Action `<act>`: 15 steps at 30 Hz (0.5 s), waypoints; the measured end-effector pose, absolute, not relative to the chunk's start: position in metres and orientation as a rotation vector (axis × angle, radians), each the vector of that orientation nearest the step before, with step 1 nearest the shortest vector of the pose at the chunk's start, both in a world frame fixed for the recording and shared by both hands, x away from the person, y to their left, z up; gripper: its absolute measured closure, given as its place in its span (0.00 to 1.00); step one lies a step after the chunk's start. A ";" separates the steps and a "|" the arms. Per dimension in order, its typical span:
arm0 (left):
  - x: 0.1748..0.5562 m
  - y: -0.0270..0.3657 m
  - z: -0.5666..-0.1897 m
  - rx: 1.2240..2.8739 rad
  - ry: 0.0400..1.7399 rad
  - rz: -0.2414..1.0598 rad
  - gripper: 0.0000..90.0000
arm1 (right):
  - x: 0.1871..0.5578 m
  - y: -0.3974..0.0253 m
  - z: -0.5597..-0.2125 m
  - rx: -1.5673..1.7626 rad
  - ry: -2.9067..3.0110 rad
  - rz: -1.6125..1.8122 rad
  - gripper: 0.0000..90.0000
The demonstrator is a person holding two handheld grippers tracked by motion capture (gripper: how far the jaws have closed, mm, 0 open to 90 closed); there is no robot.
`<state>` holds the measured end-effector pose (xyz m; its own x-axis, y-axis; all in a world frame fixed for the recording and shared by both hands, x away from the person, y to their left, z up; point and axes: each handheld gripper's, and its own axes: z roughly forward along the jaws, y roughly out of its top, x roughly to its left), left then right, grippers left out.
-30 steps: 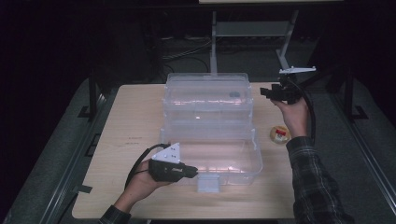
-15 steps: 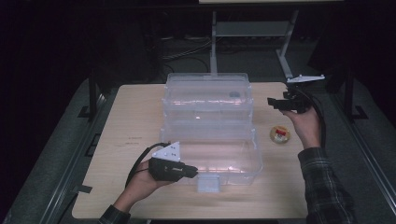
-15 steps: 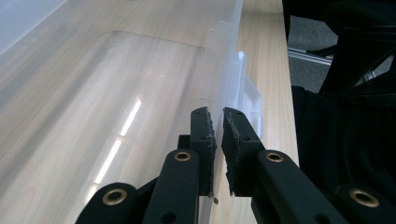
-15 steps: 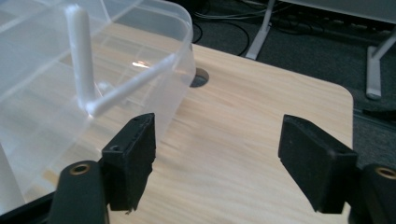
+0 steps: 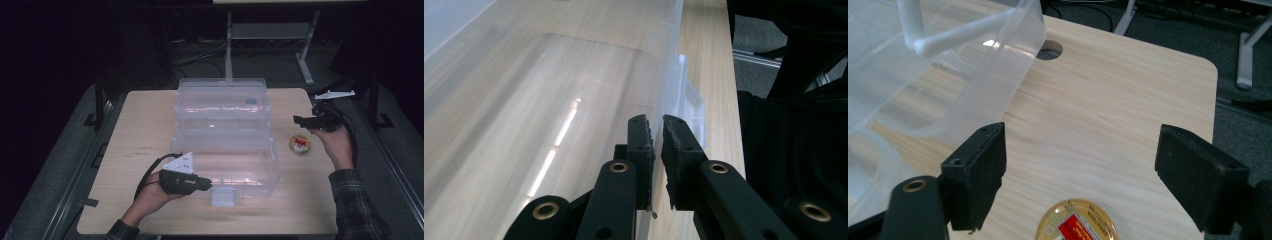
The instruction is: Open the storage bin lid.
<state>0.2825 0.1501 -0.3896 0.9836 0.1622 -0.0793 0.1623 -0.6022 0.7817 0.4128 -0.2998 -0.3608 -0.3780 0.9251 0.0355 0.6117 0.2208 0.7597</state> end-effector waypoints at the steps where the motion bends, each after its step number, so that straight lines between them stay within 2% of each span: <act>1: 0.282 0.150 -0.390 2.227 0.224 0.002 0.91 | 0.411 -0.302 -0.363 1.422 2.076 0.986 0.22; 15: 0.283 0.150 -0.389 2.229 0.224 -0.007 0.92 | 0.397 -0.311 -0.389 1.448 2.109 0.959 0.16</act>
<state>0.2831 0.1501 -0.3893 0.9837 0.1589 -0.0838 0.1640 -0.6040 0.7800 0.3966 -0.3106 -0.3890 -0.3787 0.9242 0.0490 0.6443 0.2253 0.7308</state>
